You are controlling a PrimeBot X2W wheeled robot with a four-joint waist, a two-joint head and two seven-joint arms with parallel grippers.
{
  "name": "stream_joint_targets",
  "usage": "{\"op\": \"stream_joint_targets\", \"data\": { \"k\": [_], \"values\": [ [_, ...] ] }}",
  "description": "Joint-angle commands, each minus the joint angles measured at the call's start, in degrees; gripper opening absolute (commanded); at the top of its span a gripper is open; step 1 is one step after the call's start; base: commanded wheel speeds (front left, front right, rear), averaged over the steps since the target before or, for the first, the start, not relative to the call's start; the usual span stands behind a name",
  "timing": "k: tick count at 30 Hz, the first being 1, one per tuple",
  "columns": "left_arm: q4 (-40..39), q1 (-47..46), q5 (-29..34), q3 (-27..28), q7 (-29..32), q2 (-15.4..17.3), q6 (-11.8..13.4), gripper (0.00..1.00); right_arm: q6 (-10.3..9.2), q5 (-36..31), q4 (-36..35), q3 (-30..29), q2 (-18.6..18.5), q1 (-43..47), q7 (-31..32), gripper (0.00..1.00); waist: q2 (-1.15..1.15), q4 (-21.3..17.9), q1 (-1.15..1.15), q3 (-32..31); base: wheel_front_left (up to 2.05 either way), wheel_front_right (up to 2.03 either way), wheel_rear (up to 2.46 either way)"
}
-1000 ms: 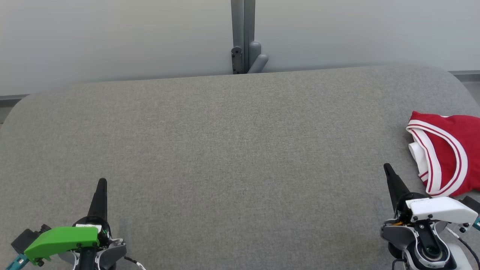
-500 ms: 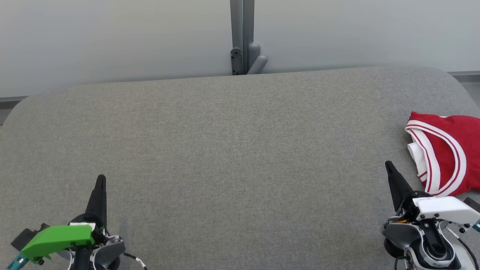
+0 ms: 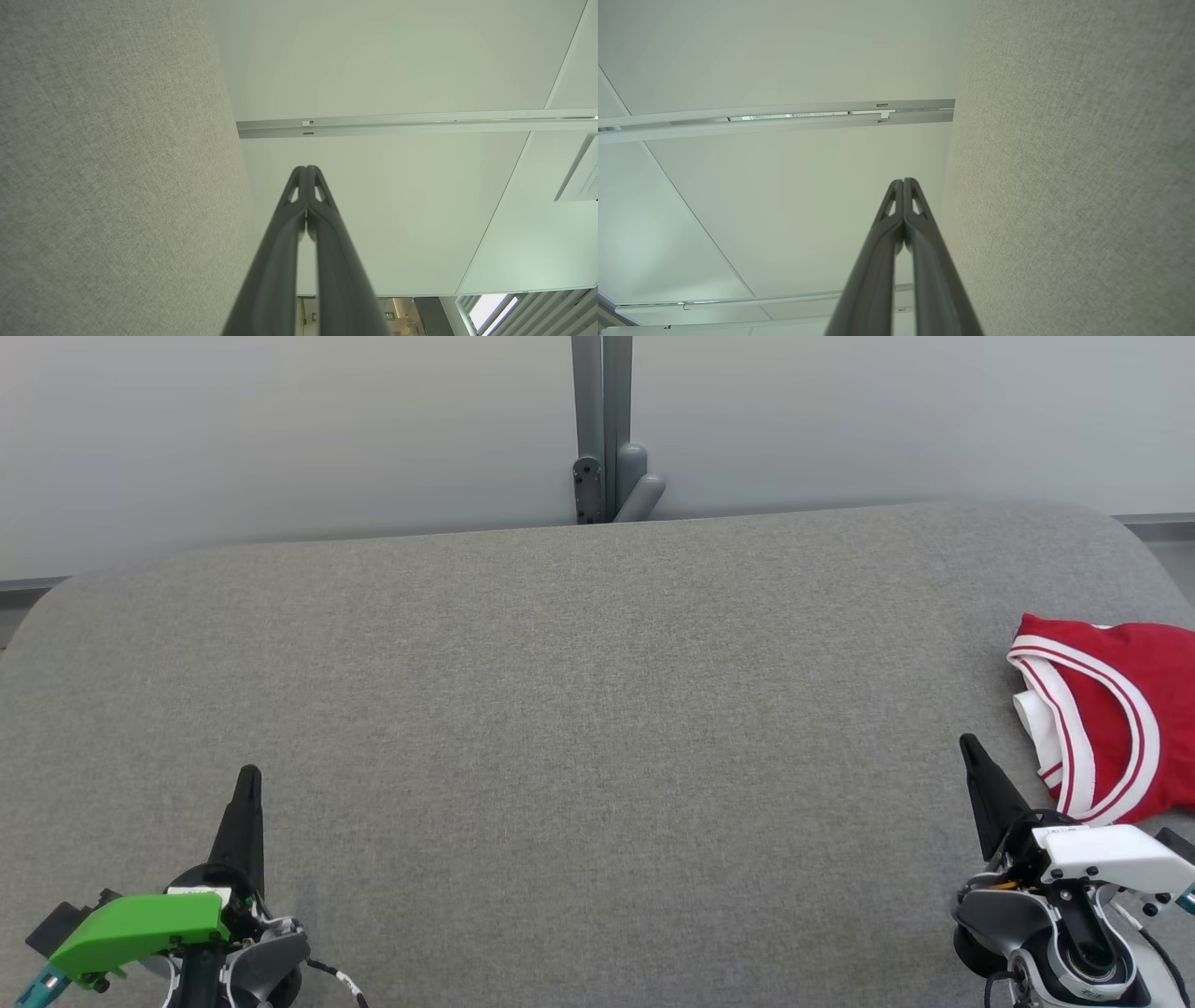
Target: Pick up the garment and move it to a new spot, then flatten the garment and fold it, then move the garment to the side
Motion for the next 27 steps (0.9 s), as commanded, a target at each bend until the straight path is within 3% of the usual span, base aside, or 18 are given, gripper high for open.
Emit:
{"op": "stream_joint_targets", "data": {
  "k": [1,27],
  "values": [
    [-0.03,-0.54,-0.05,0.23,0.09,0.37,-0.38,0.0,0.02,0.33,-0.21,-0.13,-0.3,0.74,0.15,0.0,0.0,0.0,0.0,0.0,0.0,0.0,0.0],
    [-0.04,-0.54,-0.05,0.22,0.08,0.38,-0.38,0.0,0.02,0.33,-0.22,-0.12,-0.3,0.73,0.15,0.0,0.0,0.0,0.0,0.0,0.0,0.0,0.0]
  ]
}}
